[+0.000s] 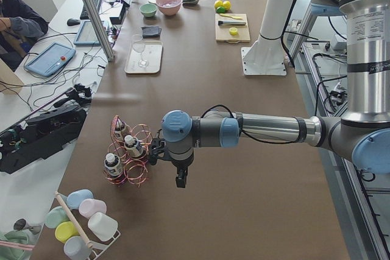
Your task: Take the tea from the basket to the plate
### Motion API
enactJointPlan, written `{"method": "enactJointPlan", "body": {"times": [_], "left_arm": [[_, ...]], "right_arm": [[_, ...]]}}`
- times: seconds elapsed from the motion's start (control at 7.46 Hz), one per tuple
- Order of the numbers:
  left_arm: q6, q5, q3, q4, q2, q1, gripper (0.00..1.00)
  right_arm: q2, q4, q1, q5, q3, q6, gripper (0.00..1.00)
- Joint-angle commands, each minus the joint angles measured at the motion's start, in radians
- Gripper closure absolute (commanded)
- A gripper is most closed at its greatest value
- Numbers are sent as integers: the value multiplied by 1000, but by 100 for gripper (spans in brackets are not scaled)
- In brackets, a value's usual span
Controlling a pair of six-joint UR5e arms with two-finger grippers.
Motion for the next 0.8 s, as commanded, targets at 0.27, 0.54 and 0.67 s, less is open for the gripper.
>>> {"method": "enactJointPlan", "body": {"times": [0.27,0.54,0.67], "left_arm": [[0,0,-2,0,-2,-2,2],[0,0,0,-2,-4,-2,2],[-3,0,1,-2,-11,-2,2]], "right_arm": [[0,0,0,-2,0,14,0],[0,0,0,-2,0,16,0],[0,0,0,-2,0,17,0]]}}
